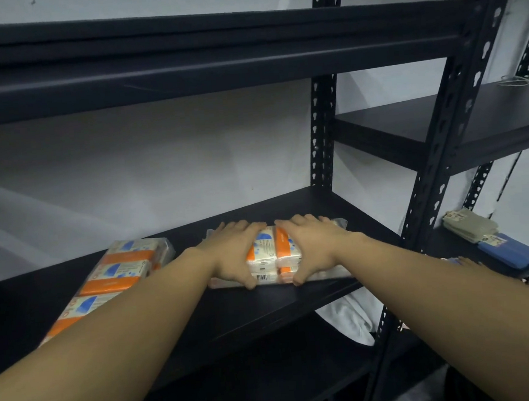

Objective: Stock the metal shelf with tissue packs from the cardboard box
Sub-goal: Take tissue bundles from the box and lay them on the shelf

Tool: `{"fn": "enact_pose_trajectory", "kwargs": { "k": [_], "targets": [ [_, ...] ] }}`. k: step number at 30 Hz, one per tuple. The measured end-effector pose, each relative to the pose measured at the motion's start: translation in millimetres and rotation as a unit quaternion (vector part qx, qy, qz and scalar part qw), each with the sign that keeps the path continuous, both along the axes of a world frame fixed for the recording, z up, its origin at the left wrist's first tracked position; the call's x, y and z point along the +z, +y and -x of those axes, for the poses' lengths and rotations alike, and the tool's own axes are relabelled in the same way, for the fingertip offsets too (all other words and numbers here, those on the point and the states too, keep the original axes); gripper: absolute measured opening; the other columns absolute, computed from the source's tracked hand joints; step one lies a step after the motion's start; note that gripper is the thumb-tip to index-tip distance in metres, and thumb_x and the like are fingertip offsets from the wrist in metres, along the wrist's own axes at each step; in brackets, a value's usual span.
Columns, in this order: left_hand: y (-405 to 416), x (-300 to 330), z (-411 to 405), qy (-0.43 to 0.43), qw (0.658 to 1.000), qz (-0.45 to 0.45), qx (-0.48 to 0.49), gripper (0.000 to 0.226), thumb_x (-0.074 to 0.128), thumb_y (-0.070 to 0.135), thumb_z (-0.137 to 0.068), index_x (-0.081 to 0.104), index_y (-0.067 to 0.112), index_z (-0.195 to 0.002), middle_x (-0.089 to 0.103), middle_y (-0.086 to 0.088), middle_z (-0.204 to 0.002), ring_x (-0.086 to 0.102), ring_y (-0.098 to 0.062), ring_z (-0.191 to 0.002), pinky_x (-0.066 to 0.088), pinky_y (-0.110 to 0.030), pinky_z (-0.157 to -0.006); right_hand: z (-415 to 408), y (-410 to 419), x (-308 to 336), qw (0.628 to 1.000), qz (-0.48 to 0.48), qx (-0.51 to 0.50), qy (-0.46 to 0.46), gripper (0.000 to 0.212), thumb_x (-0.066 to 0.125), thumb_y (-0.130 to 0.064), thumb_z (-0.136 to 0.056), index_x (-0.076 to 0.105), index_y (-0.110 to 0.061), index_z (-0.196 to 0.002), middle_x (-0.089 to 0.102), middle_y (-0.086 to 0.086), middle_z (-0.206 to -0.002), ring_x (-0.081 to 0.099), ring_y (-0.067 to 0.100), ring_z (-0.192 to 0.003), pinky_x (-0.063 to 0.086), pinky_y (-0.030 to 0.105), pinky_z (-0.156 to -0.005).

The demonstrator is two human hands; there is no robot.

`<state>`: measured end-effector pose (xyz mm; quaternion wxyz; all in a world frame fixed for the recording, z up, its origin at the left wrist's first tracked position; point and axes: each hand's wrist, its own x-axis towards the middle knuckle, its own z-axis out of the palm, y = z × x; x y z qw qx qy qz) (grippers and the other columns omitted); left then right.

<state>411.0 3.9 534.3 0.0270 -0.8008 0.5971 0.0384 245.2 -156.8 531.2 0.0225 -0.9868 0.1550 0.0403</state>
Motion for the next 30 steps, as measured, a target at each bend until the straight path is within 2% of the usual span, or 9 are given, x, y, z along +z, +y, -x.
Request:
{"fn": "enact_pose_trajectory", "kwargs": {
  "k": [2,5,13,16,19,21,24,27,30],
  "targets": [
    [1.4,-4.0,-3.0,0.004,1.000,0.016,-0.007,0.126,0.088,0.055,-0.057,0.018,0.031,-0.160,0.044,0.002,-0.144,0.044,-0.021,-0.126,0.033,-0.036,-0.097,2.1,-2.0,-3.8,1.000,0.003,0.007,-0.016,0.133,0.084,-0.067,-0.057,0.013,-0.028,-0.163,0.042,0.001,-0.148,0.043,0.025,-0.132,0.035,0.053,-0.114],
    [3.3,-7.4,-8.8,0.018,0.999,0.031,-0.009,0.125,0.085,0.059,-0.053,0.019,0.034,-0.157,0.046,0.004,-0.138,0.046,-0.019,-0.121,0.041,-0.040,-0.099,3.7,-3.6,-4.9,0.999,0.008,0.013,-0.035,0.128,0.081,-0.069,-0.059,0.017,-0.028,-0.162,0.045,0.001,-0.144,0.045,0.025,-0.129,0.036,0.053,-0.113],
    [9.0,-8.8,-18.9,0.061,0.996,0.063,-0.026,0.102,0.085,0.064,-0.059,0.034,0.042,-0.145,0.054,0.012,-0.129,0.052,-0.014,-0.114,0.047,-0.041,-0.097,8.7,3.3,-5.7,0.998,0.001,0.013,-0.068,0.104,0.081,-0.062,-0.063,0.031,-0.034,-0.149,0.053,-0.003,-0.132,0.050,0.024,-0.119,0.040,0.048,-0.105],
    [16.3,-12.6,-29.2,0.097,0.993,0.065,-0.031,0.106,0.081,0.078,-0.062,0.037,0.044,-0.153,0.048,0.009,-0.151,0.047,-0.017,-0.132,0.041,-0.040,-0.111,16.6,1.6,-11.4,0.996,-0.022,0.014,-0.080,0.099,0.079,-0.062,-0.069,0.031,-0.037,-0.152,0.048,-0.003,-0.151,0.045,0.025,-0.136,0.031,0.046,-0.117],
    [22.8,-16.0,-35.7,0.093,0.993,0.059,-0.036,0.115,0.056,0.098,-0.059,0.031,0.045,-0.158,0.028,0.001,-0.169,0.024,-0.021,-0.156,0.016,-0.048,-0.128,25.2,-0.7,-13.7,0.998,-0.009,0.017,-0.065,0.100,0.073,-0.068,-0.079,0.021,-0.042,-0.160,0.022,0.000,-0.171,0.022,0.024,-0.156,0.010,0.047,-0.129],
    [26.3,-16.5,-34.8,0.101,0.993,0.055,-0.036,0.113,0.054,0.093,-0.065,0.027,0.041,-0.161,0.019,0.002,-0.172,0.012,-0.018,-0.160,0.003,-0.045,-0.130,32.0,-2.2,-13.3,0.998,-0.010,0.011,-0.058,0.097,0.069,-0.068,-0.085,0.019,-0.043,-0.163,0.015,0.000,-0.173,0.015,0.024,-0.158,0.004,0.047,-0.127],
    [33.6,-20.4,-35.7,0.104,0.991,0.076,-0.031,0.099,0.065,0.074,-0.081,0.025,0.035,-0.162,0.015,0.002,-0.173,0.007,-0.016,-0.160,0.001,-0.040,-0.130,44.0,-4.5,-15.6,0.997,-0.028,0.008,-0.067,0.093,0.067,-0.066,-0.089,0.020,-0.038,-0.164,0.012,-0.001,-0.174,0.012,0.020,-0.159,0.001,0.042,-0.127],
    [43.4,-23.7,-39.0,0.103,0.989,0.101,-0.015,0.086,0.069,0.065,-0.087,0.033,0.038,-0.160,0.020,0.003,-0.171,0.014,-0.019,-0.158,0.012,-0.040,-0.130,51.8,-4.2,-19.6,0.995,-0.044,-0.006,-0.085,0.092,0.066,-0.067,-0.090,0.022,-0.033,-0.163,0.013,-0.004,-0.174,0.011,0.014,-0.159,0.004,0.039,-0.130],
    [51.1,-24.1,-40.5,0.080,0.984,0.157,0.000,0.070,0.073,0.055,-0.089,0.049,0.035,-0.152,0.043,0.004,-0.156,0.034,-0.017,-0.145,0.028,-0.036,-0.123,55.9,-4.4,-22.9,0.993,-0.048,-0.027,-0.100,0.091,0.066,-0.068,-0.088,0.026,-0.033,-0.162,0.016,-0.003,-0.173,0.014,0.015,-0.159,0.007,0.041,-0.130]
  ]
}}
